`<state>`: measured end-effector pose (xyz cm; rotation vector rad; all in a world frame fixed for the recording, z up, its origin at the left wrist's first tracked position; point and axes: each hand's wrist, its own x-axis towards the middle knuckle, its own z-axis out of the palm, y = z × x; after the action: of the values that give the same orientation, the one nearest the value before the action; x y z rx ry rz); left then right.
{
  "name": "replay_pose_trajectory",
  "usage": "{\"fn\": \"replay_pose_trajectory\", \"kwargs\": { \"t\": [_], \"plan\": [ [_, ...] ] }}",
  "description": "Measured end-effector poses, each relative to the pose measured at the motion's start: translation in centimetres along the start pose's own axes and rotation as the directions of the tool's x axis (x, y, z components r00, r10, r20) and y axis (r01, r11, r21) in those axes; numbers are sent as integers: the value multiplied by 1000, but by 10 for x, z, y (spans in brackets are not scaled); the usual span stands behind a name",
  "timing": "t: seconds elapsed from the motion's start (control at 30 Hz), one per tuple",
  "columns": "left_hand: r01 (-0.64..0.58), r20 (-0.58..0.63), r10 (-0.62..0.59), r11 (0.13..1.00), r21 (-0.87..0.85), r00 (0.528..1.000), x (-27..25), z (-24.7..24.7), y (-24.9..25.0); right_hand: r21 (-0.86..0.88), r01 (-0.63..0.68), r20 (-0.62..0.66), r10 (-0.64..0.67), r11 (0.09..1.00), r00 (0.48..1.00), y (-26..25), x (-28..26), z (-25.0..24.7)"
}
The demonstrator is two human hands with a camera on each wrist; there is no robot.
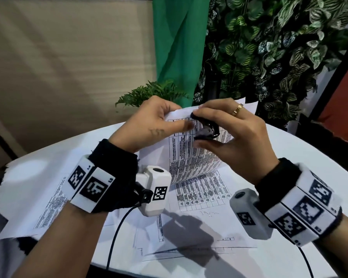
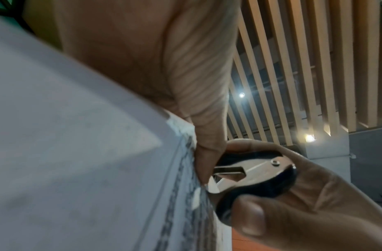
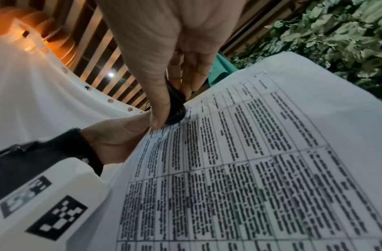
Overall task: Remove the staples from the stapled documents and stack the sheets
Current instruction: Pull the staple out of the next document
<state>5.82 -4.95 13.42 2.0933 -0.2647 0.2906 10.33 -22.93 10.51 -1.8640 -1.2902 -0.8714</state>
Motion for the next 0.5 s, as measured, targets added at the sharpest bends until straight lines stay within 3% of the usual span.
{"fn": "replay_pose_trajectory", "kwargs": {
  "t": [0.27, 0.5],
  "plan": [
    [-43, -5, 43, 999, -33, 999, 2, 0, -2, -78, 64, -10, -65, 995, 998, -1, 4, 2],
    [-36, 66, 39, 998, -59, 997, 0, -3, 0, -84, 88, 14, -88, 993, 996, 1, 6, 3]
  ]
}}
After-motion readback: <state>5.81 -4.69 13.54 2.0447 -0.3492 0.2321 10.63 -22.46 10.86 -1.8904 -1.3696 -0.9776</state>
